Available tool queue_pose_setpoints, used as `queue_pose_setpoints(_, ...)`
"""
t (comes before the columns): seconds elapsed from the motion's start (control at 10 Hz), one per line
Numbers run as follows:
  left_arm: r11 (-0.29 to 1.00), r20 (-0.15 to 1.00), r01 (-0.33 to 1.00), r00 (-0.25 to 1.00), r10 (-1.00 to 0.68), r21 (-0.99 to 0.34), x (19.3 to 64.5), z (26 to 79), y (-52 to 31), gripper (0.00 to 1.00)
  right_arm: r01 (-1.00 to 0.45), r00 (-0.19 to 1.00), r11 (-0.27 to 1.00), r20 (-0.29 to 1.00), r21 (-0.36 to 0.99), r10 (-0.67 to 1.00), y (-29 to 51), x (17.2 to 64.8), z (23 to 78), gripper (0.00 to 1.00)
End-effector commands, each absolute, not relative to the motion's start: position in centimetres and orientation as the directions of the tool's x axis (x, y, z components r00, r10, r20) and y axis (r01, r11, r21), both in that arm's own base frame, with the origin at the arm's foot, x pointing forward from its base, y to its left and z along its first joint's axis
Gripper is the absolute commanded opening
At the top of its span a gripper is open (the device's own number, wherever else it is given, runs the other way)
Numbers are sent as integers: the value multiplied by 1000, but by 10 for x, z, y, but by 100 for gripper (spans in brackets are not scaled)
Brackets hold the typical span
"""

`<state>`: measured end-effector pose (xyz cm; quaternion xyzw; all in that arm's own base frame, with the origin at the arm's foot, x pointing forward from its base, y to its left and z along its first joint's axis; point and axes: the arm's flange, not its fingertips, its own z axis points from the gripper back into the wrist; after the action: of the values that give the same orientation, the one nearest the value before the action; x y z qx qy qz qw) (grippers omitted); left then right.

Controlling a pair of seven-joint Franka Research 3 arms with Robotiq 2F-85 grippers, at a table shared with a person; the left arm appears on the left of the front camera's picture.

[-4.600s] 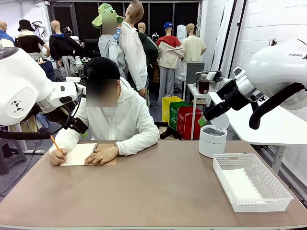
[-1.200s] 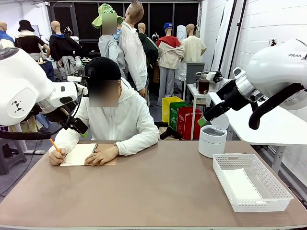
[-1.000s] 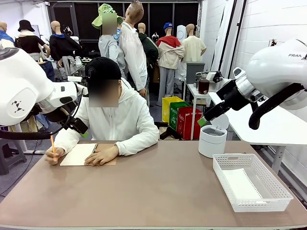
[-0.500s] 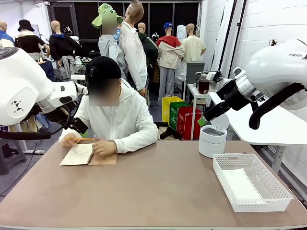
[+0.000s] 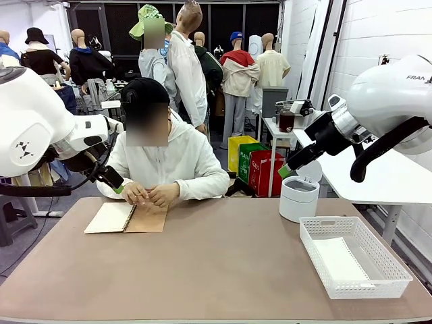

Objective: Sort the paper based on its condition.
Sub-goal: If a person hands you a paper, place it in the Organizing basket , and if it's crumpled, put it in the Trash can.

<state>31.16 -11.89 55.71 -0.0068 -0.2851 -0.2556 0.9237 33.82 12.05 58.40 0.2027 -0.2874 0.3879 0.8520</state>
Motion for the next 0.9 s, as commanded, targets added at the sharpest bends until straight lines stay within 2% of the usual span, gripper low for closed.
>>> queue_pose_setpoints(0.0,870,536,476,706,-464,127,312,557,-118,100,-766,541,631,650,120,533,124,338,584,100)
queue_pose_setpoints(0.8,870,536,476,706,-464,127,312,557,-118,100,-766,541,631,650,120,533,124,338,584,100)
